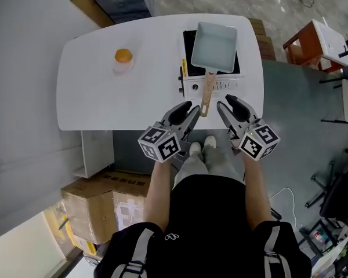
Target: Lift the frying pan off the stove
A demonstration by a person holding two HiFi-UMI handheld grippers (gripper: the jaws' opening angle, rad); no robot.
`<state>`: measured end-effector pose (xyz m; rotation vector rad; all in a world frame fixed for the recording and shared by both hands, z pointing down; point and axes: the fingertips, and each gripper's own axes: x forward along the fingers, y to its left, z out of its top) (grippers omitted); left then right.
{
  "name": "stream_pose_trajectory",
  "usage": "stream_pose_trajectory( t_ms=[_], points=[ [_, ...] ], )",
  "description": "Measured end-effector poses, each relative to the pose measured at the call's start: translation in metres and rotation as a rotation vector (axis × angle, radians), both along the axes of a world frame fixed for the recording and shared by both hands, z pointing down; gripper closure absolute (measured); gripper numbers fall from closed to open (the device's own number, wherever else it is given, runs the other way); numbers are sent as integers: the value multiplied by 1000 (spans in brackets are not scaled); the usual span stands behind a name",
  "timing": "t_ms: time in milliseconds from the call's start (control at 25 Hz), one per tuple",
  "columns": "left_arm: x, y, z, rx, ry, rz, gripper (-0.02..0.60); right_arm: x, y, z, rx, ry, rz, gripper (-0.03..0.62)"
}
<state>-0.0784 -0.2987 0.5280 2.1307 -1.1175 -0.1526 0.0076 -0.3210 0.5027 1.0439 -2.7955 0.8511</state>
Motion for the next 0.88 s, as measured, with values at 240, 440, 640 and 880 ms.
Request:
stream_pose_trajectory(
  t_ms=[240, 440, 640, 880],
  points=[
    [14, -1, 22, -99, 78, 188, 368, -9, -7, 25, -155, -97, -106, 373],
    [21, -7, 38, -144, 45, 269, 367, -23, -13, 43, -260, -127, -202, 347],
    [29, -6, 50, -169, 31, 360, 368, -32, -16, 61, -332, -130, -274, 345],
    [39, -8, 58, -207, 121, 424, 370, -42, -20, 84, -397, -130, -347, 347]
  ],
)
